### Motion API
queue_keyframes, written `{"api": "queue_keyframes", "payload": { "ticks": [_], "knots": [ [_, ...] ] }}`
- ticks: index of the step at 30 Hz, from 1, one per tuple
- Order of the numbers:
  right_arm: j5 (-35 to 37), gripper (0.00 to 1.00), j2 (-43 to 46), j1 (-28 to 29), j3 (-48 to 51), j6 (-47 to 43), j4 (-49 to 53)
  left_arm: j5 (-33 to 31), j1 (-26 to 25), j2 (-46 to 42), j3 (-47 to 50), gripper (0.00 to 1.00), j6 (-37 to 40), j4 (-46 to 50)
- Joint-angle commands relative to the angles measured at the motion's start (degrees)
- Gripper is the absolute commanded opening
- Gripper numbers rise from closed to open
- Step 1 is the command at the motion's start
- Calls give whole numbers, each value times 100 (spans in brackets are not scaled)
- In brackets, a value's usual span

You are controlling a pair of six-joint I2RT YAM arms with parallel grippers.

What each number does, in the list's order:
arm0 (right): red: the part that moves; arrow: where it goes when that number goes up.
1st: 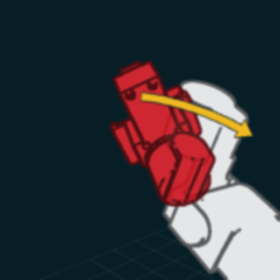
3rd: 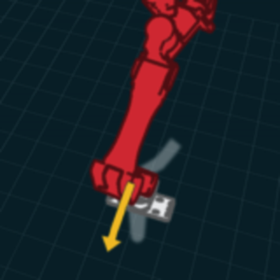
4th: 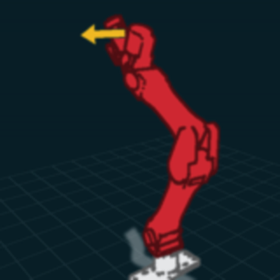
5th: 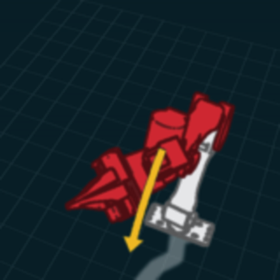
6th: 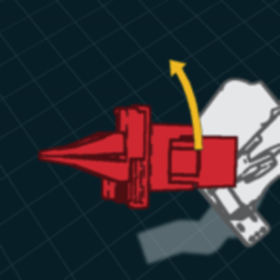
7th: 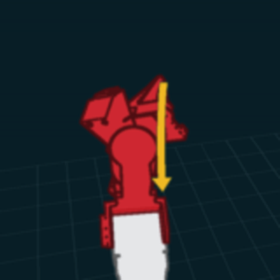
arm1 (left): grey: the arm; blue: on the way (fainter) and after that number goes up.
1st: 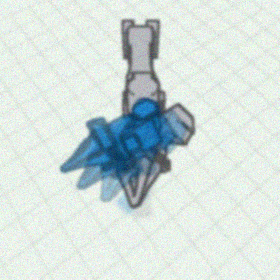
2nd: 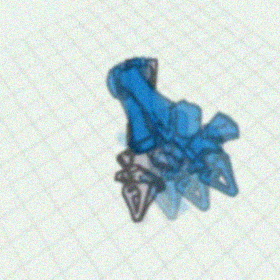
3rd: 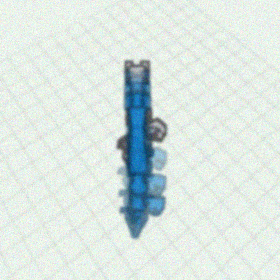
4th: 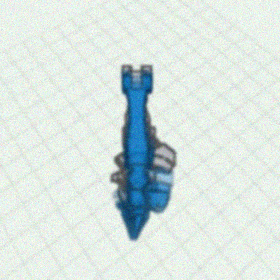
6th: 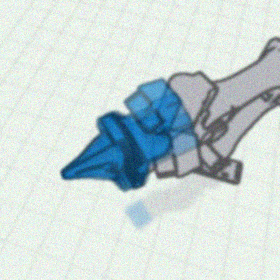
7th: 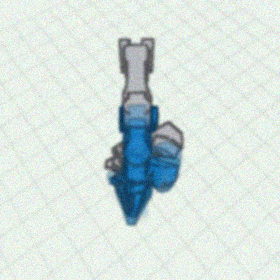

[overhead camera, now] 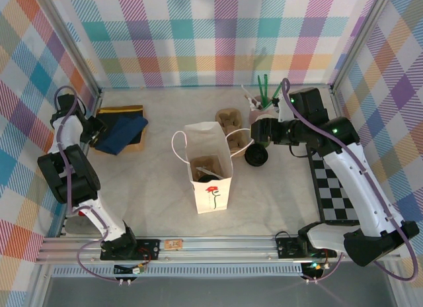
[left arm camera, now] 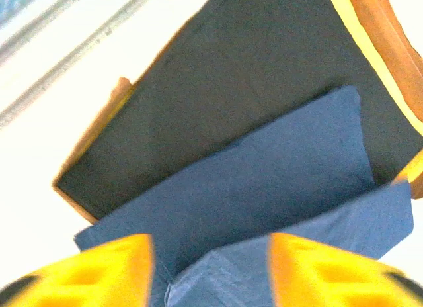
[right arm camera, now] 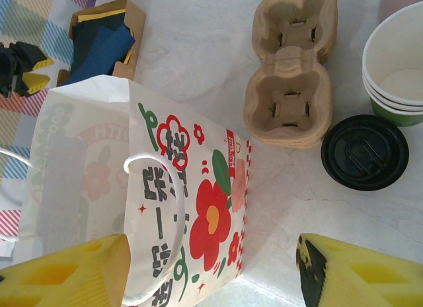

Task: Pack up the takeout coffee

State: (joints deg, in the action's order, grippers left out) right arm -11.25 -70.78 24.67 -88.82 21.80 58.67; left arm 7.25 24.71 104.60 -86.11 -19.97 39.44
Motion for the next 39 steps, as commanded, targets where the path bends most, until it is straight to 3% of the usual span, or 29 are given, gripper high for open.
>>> {"api": "queue_keyframes", "payload": {
  "ticks": [1,4,8,12,15,19,23,27,32,39],
  "knots": [
    [-119,67,112,1,-31,-16,-84,-805,-234,-608,-230,71,450,384],
    [-158,67,83,2,-73,-31,-97,-1281,-655,-836,-600,74,869,661],
    [-184,67,56,-3,-82,-30,-134,-785,-1428,-1084,-850,73,1622,751],
    [-251,69,64,-5,-31,-35,-180,-1029,-2024,-702,-1398,73,2294,1727],
    [-273,69,106,0,43,-44,-221,-1038,-2136,-247,-1630,72,2477,2474],
    [-308,70,109,-3,99,-62,-251,-1525,-2401,64,-1350,69,2612,2554],
    [-315,70,111,-4,125,-97,-249,-1513,-2418,225,-1085,55,2612,2231],
    [-267,70,144,-6,195,-143,-245,-1539,-2424,534,-1161,58,2559,2271],
    [-262,70,135,-6,254,-169,-269,-2062,-2418,728,-1146,58,2502,2164],
    [-249,70,104,-6,240,-193,-269,-2146,-2420,922,-1198,60,2480,2079]
  ]
}}
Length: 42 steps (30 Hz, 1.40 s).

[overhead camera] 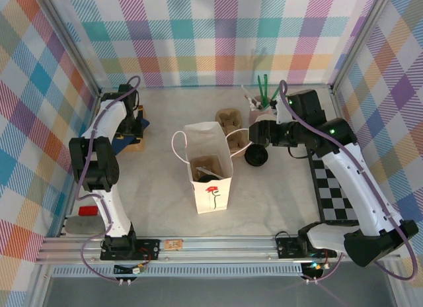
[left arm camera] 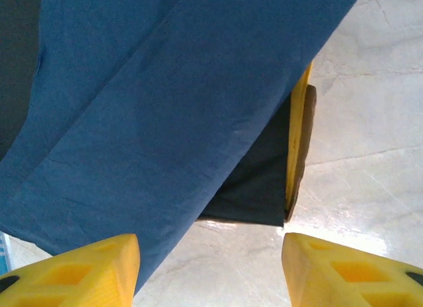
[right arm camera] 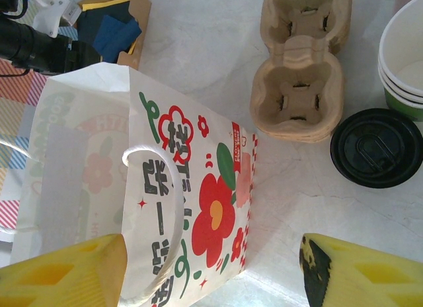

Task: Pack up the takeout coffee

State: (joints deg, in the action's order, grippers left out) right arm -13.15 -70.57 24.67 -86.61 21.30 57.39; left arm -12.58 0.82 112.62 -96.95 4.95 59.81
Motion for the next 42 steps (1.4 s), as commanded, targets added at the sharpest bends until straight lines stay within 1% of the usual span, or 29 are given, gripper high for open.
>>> {"api": "queue_keyframes", "payload": {
  "ticks": [1,6,15,18,25,31,35,42],
  "knots": [
    [-56,70,87,-6,25,-147,-143,-179,-29,146,-111,61,-3,33],
    [-34,70,117,-5,66,-138,-135,-293,-29,301,-168,61,23,-40],
    [49,70,166,-6,58,-164,-63,-337,-38,486,-431,56,6,7],
    [70,70,172,-6,72,-171,-43,-447,-38,574,-518,56,15,57],
    [83,70,181,-5,57,-170,-28,-486,-39,708,-588,54,50,91],
    [84,70,166,-10,69,-155,-30,-356,-47,675,-479,55,15,80],
    [67,70,133,-6,89,-145,-69,-381,-67,603,-379,55,10,22],
    [75,70,147,-6,117,-150,-76,-424,-64,829,-455,55,23,55]
  ]
}}
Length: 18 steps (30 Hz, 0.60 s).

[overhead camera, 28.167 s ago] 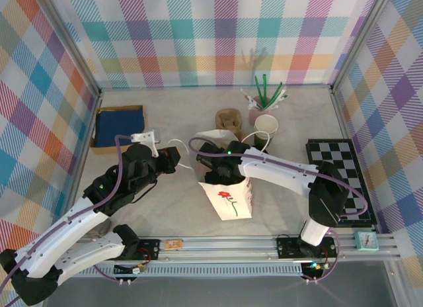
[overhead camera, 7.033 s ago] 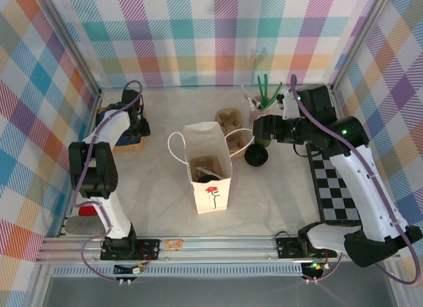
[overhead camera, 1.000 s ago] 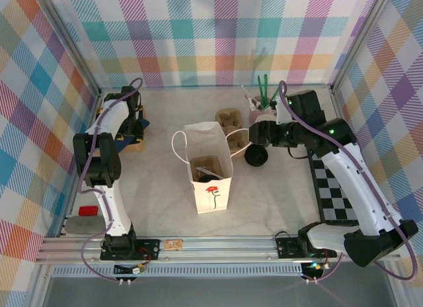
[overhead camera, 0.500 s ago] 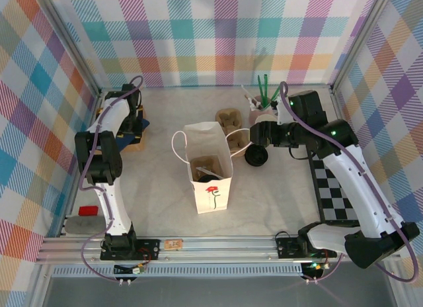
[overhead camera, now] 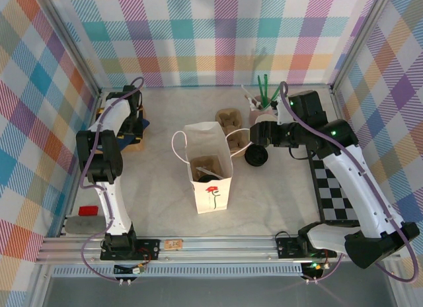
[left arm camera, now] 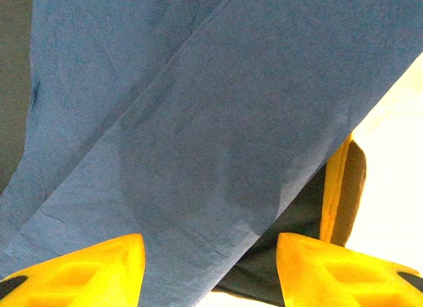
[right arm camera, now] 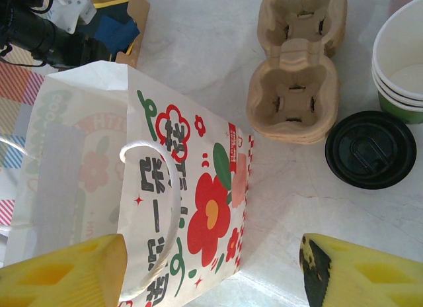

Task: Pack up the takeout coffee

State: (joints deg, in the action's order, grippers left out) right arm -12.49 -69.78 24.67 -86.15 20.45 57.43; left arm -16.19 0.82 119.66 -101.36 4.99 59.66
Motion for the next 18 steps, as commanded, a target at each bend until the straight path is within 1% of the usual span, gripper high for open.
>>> {"api": "queue_keyframes", "payload": {
  "ticks": [1,6,12,14,18],
  "knots": [
    [10,70,72,-8,71,-71,-74,-97,-65,129,-13,55,19,64],
    [36,70,65,-6,88,-82,-82,-251,-72,218,-94,50,28,107],
    [1,70,21,-6,64,-69,-118,-340,-73,244,-85,41,45,63],
    [1,70,17,-6,46,-69,-111,-388,-73,251,-103,36,54,46],
    [10,70,17,-6,36,-76,-121,-480,-91,176,-107,17,45,-23]
  ]
}}
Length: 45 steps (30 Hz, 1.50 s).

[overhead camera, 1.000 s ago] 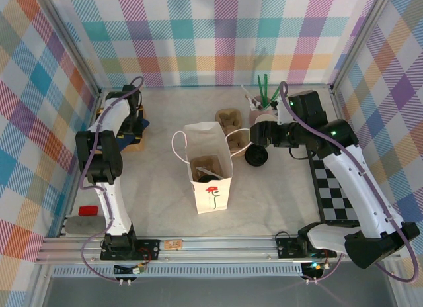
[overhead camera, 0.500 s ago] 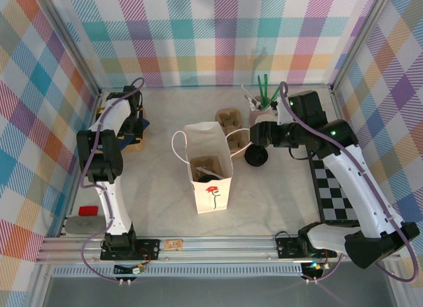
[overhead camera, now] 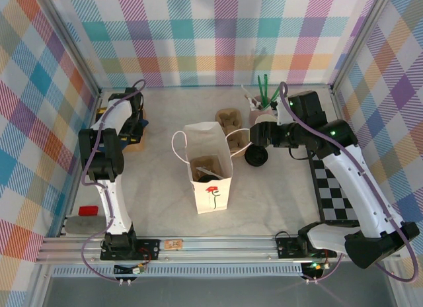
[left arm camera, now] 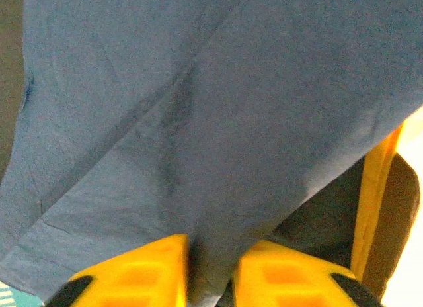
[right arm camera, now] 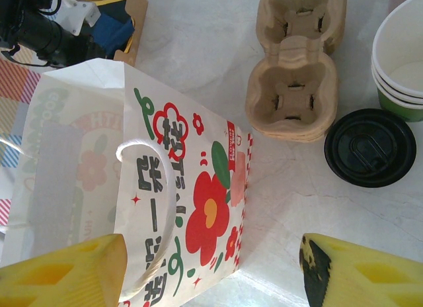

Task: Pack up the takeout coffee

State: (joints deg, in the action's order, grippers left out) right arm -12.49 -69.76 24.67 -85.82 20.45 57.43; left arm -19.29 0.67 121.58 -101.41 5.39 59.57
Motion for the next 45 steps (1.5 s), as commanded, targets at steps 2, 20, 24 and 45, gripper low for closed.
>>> {"api": "queue_keyframes", "payload": {
  "ticks": [2,20,24,45],
  "knots": [
    [2,70,-1,-5,-11,-78,-121,-228,-90,-53,-124,10,8,-33],
    [27,69,65,-6,1,-110,-149,466,-87,-954,-1476,0,-160,733],
    [65,69,135,-6,60,-103,-138,850,-87,-1197,-1691,0,-257,887],
    [159,69,410,-6,57,39,-83,4772,-455,-2340,-3394,0,-1803,428]
  ]
}}
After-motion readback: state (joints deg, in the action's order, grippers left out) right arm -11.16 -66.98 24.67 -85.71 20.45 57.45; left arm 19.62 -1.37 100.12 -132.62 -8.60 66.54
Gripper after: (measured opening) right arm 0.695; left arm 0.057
